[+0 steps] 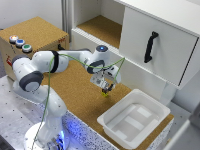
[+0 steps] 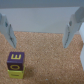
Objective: Unstack the purple block
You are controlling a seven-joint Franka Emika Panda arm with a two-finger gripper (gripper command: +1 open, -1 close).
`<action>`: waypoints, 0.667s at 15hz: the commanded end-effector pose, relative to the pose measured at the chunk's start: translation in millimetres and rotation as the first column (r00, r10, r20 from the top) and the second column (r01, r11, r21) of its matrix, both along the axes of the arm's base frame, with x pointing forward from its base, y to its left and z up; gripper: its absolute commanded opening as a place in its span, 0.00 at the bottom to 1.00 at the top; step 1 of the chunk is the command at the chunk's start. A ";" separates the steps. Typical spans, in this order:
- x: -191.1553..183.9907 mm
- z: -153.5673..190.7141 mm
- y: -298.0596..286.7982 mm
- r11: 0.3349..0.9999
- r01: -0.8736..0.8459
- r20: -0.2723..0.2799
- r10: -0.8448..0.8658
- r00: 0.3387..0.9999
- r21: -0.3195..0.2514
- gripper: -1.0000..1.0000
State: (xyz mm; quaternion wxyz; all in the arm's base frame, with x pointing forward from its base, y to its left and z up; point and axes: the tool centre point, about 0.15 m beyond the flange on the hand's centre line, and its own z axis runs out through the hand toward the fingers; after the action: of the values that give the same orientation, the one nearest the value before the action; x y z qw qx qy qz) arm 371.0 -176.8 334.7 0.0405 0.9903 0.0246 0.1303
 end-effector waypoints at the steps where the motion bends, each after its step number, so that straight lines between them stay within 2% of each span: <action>1: 30.3 -28.5 -24.0 0.995 -0.047 -0.062 0.053 0.997 0.092 0.00; 5: 38.3 -41.4 -20.1 0.991 -0.061 -0.062 0.069 0.996 0.115 0.00; 8: 41.3 -62.3 -17.6 0.993 -0.060 -0.099 0.070 0.993 0.099 0.00; 10: 44.0 -74.7 -20.6 0.992 -0.035 -0.106 0.048 0.993 0.119 0.00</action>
State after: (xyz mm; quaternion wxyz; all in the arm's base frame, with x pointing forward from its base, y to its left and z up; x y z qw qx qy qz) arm 384.1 -182.9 291.4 0.0208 0.9929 0.0417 0.1099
